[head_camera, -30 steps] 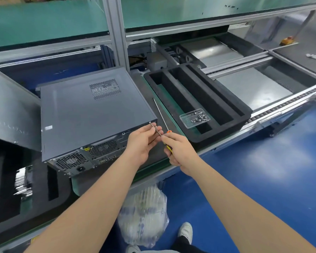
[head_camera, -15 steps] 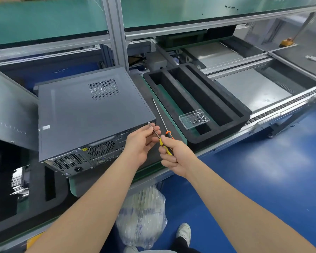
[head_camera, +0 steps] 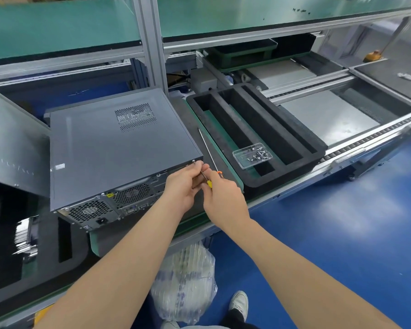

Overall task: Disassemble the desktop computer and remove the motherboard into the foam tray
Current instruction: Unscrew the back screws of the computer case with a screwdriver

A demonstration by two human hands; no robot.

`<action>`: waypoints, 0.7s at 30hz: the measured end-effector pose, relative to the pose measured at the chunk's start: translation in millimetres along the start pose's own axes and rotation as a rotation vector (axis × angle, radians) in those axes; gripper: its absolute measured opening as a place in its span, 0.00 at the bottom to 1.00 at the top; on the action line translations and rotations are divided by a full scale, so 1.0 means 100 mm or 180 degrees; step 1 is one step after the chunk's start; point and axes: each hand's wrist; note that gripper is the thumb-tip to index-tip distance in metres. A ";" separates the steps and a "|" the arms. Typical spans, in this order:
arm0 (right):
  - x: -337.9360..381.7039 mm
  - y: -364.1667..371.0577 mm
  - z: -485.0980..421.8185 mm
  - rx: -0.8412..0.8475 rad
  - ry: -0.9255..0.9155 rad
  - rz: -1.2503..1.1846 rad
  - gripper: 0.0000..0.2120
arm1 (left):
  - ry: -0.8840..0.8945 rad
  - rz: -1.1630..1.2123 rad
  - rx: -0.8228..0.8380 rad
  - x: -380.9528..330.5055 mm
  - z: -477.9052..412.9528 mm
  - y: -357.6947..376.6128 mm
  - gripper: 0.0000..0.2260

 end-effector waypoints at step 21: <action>-0.01 -0.23 -0.07 0.1080 0.1551 -0.2364 0.20 | -0.0144 0.0118 0.0099 -0.03 -0.06 -0.02 0.06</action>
Point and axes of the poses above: each hand's wrist, its own z-axis away from the middle knuckle, its own y-axis out of the palm, x = y × z, and after that the axes turned 4 degrees about -y, right-handed
